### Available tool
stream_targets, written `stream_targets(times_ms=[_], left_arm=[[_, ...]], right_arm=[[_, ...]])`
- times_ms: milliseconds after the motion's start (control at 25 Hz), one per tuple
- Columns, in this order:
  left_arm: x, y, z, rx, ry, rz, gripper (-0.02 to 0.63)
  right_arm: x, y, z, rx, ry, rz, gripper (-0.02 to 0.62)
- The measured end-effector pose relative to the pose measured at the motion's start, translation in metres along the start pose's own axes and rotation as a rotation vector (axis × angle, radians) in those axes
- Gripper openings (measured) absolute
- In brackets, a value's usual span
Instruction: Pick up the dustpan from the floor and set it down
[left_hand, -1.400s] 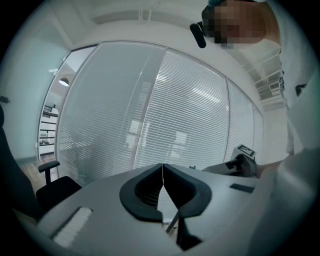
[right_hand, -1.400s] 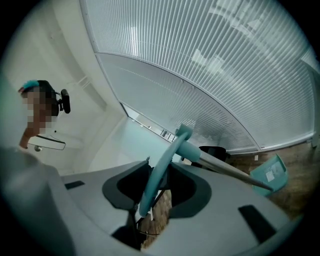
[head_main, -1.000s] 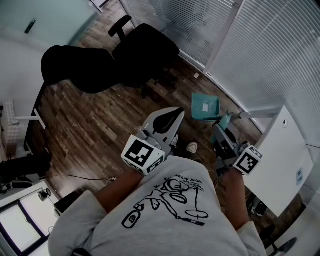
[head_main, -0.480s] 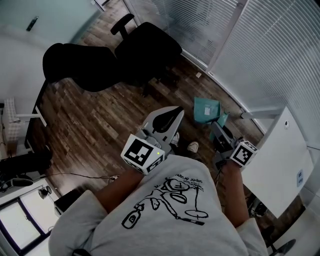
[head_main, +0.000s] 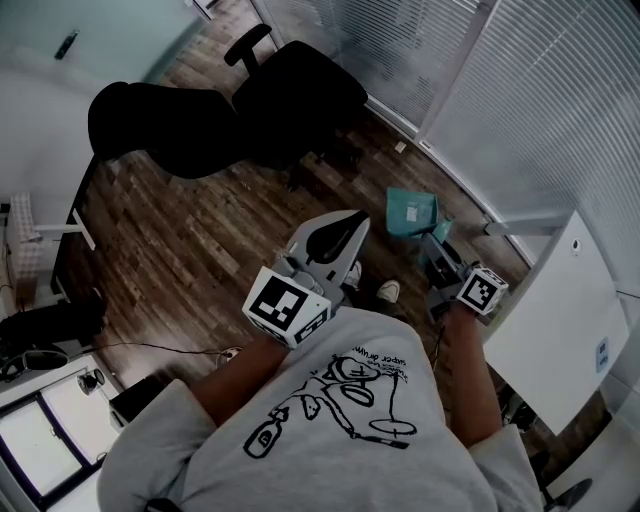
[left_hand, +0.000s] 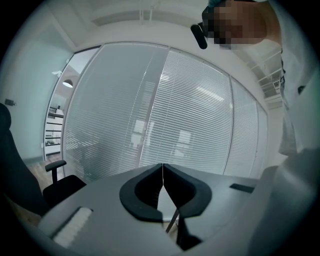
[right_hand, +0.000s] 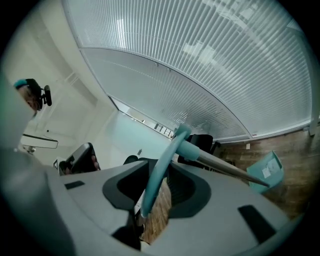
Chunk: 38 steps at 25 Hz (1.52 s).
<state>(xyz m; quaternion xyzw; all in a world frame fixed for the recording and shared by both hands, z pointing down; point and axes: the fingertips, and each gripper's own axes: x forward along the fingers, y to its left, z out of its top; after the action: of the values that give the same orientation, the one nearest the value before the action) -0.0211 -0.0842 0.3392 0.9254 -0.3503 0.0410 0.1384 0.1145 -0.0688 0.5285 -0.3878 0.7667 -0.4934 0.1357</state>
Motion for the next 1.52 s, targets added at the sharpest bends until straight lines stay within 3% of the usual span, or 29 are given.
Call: stream_targets(times_ms=[320,880,1520], left_arm=[[-0.011,0.001,-0.001,0.001,0.003,0.012,0.003],[-0.024,-0.002,-0.012,-0.002,0.023,0.025,0.003],[-0.038,0.001,-0.032,-0.007,0.106,0.046,0.003]], right_arm=[[0.010,-0.024,-0.010,0.052,0.003,0.033,0.104],[0.027,-0.078,-0.031,0.111,0.013,0.020,0.098],[0.041,-0.151,-0.059,0.160,0.046,-0.103,0.092]])
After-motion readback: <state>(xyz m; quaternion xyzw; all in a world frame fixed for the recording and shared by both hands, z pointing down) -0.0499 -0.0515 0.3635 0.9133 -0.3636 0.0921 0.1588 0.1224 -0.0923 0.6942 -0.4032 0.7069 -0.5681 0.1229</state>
